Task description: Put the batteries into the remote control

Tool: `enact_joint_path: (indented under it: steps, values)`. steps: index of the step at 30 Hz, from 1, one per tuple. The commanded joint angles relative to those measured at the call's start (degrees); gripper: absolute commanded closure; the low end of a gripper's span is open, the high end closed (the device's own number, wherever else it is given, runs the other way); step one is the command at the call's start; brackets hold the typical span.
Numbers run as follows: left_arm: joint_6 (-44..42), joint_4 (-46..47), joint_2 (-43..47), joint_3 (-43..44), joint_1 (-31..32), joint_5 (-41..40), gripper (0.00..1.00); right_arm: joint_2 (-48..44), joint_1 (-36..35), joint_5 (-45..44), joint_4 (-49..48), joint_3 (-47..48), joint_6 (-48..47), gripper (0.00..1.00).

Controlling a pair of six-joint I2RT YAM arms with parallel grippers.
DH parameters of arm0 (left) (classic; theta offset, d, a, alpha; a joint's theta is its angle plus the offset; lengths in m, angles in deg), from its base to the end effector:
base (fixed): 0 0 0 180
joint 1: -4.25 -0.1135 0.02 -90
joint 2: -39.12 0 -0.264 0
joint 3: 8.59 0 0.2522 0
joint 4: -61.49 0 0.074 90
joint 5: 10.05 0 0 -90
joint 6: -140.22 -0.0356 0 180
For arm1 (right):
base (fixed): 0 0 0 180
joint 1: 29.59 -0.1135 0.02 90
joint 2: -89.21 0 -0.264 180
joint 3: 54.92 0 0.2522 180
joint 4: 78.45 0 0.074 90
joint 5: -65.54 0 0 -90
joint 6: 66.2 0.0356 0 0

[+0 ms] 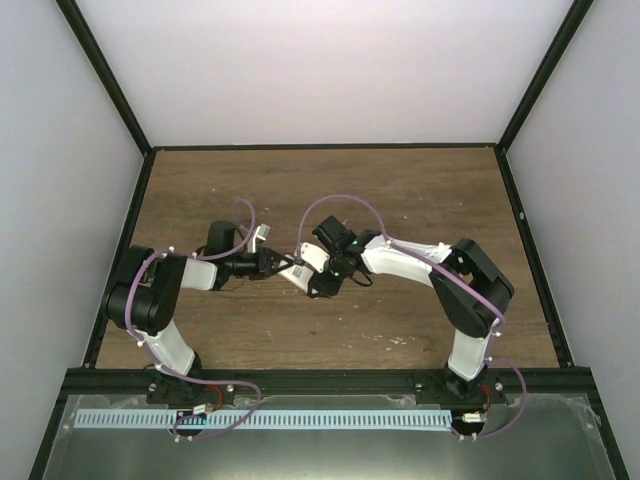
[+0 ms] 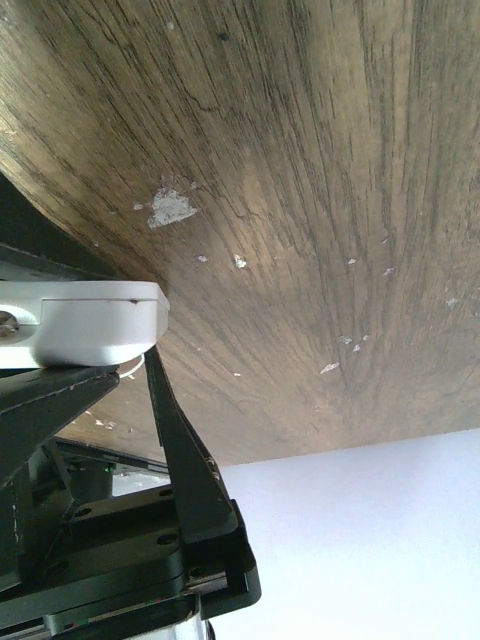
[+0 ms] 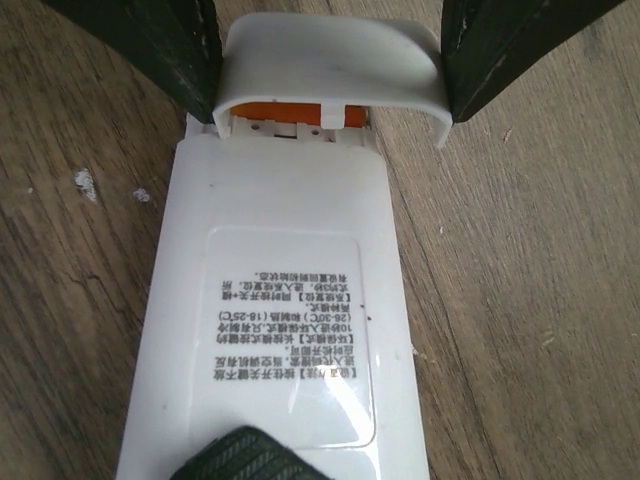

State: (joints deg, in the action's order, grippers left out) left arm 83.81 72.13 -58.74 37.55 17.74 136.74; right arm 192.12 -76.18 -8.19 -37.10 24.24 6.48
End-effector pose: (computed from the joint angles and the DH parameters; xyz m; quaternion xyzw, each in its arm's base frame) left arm 0.2681 -0.0949 0.1156 0.0541 0.8228 -0.5423 0.1610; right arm 0.2370 0.2650 0.1711 -0.5375 0.8040 0.1876 0.1716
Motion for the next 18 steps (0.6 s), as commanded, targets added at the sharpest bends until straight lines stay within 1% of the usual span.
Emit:
enact_joint_path:
  steps: [1, 9, 18]
  values:
    - [-3.48, -1.29, 0.30, 0.36, 0.22, -4.06, 1.00, 0.91, -0.05, -1.52, -0.72, -0.63, -0.25, 0.52]
    - [-3.52, -1.29, 0.11, 0.40, 0.29, -4.03, 1.00, -2.10, 1.33, -5.99, -1.04, -1.45, -0.10, 0.51]
    - [-3.58, -1.26, -0.07, 0.31, 0.26, -3.97, 1.00, -1.64, 1.73, -2.59, -0.97, -1.35, -0.08, 0.51]
